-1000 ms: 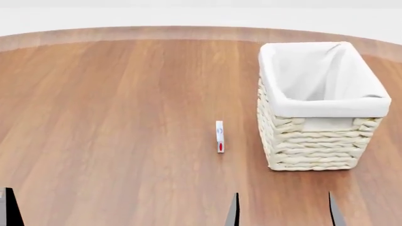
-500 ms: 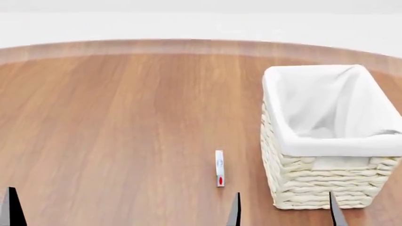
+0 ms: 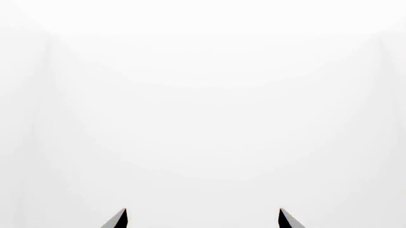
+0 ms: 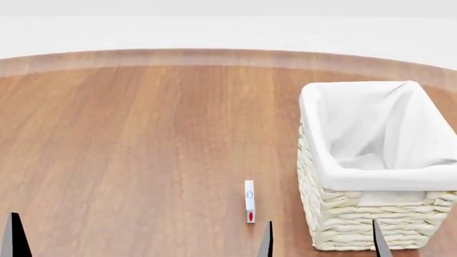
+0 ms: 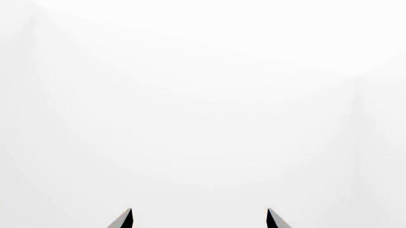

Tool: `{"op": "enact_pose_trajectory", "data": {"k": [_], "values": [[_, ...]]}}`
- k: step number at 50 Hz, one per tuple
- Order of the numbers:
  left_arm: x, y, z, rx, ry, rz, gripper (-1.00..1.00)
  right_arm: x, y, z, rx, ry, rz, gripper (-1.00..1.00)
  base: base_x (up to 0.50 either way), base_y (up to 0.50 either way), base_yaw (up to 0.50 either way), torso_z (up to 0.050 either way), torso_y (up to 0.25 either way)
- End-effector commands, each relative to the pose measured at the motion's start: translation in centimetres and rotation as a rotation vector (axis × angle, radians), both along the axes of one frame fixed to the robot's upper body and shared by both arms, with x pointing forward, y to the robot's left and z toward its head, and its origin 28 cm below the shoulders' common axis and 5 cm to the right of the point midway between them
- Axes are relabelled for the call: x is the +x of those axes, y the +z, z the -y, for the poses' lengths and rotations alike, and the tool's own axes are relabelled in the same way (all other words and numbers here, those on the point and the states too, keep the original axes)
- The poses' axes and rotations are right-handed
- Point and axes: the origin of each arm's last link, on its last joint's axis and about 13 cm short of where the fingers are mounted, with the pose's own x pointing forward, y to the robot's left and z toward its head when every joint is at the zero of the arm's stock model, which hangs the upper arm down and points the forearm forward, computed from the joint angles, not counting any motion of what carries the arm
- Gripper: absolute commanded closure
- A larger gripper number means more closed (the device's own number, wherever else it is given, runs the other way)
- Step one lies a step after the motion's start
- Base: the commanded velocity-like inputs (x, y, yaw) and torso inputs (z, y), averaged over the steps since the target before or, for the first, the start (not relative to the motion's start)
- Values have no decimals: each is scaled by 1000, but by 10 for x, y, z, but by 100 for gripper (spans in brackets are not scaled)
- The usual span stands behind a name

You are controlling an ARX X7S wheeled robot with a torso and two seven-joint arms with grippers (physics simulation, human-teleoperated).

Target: Pick up the tomato sauce, and put it in the basket.

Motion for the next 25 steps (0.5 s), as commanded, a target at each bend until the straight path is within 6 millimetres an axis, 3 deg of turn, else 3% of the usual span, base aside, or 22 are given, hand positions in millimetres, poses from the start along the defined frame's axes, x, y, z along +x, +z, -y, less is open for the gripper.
{"op": "enact_pose_trajectory", "data": {"k": [1, 25], "values": [[1, -2, -1, -7, -3, -6, -100, 1, -9, -1, 20, 4, -57, -100, 0, 0, 0, 0, 0], [4, -6, -2, -26, -14, -20, -100, -27, -60, -4, 128, 78, -395, -100, 0, 0, 0, 0, 0]]}}
